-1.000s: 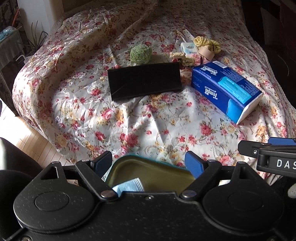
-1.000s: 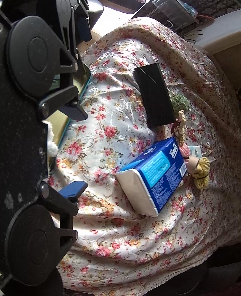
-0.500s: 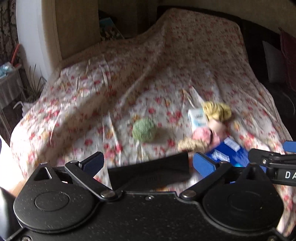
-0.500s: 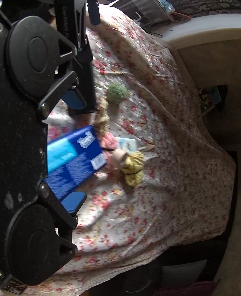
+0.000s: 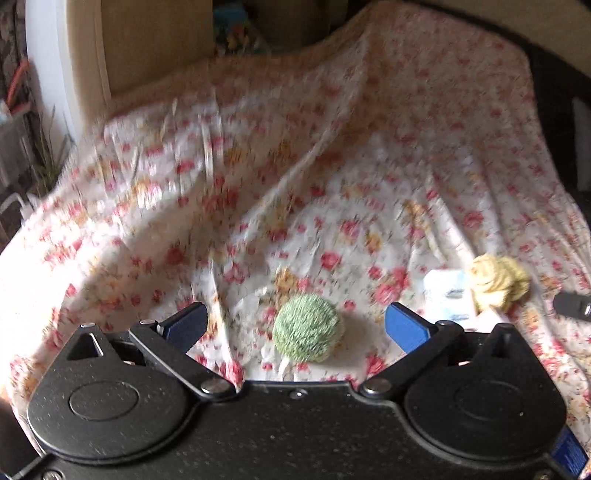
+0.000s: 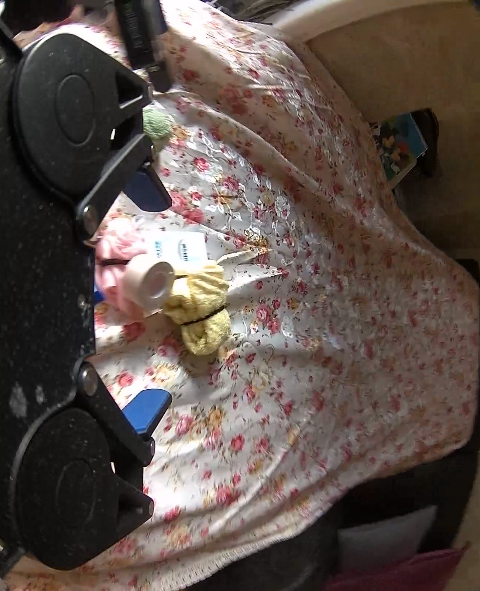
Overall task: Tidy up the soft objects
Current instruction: 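Move both open grippers toward the green knit ball and yellow knit items, then grasp the yellow fuzzy knit pair with the right gripper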
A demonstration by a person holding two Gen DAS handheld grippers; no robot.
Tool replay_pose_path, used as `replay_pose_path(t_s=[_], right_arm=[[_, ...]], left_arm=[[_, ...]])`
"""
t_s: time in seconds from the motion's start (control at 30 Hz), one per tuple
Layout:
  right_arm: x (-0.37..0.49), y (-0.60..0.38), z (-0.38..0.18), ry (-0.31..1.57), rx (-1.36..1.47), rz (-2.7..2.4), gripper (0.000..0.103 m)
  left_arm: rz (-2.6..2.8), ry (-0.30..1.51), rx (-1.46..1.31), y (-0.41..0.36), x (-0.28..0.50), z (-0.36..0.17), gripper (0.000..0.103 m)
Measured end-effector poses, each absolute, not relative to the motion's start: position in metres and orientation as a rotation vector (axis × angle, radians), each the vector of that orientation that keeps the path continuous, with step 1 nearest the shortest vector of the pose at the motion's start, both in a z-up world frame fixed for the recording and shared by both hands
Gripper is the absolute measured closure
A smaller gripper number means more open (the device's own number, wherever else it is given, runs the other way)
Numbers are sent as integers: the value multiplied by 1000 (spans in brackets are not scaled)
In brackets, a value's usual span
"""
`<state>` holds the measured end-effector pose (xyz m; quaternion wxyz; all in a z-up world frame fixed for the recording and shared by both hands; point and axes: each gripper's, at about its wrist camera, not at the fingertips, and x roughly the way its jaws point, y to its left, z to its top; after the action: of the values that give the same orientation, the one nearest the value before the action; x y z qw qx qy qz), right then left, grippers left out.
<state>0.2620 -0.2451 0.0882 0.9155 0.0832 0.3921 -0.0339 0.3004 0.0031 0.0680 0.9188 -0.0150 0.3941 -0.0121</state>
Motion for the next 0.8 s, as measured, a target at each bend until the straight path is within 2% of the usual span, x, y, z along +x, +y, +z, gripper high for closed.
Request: replay_pose_path(t_s=[0.2, 0.6, 0.7, 0.8], right_arm=[[314, -249, 64, 879, 175, -68, 0], [386, -242, 10, 990, 69, -102, 0], [394, -248, 2, 1011, 87, -89, 4], [395, -253, 0, 1025, 130, -72, 20]], left_arm=[[1, 866, 44, 2, 323, 49, 4], [-15, 911, -101, 30, 340, 53, 4], [-24, 921, -109, 30, 343, 52, 4], [-34, 925, -103, 27, 344, 50, 4]])
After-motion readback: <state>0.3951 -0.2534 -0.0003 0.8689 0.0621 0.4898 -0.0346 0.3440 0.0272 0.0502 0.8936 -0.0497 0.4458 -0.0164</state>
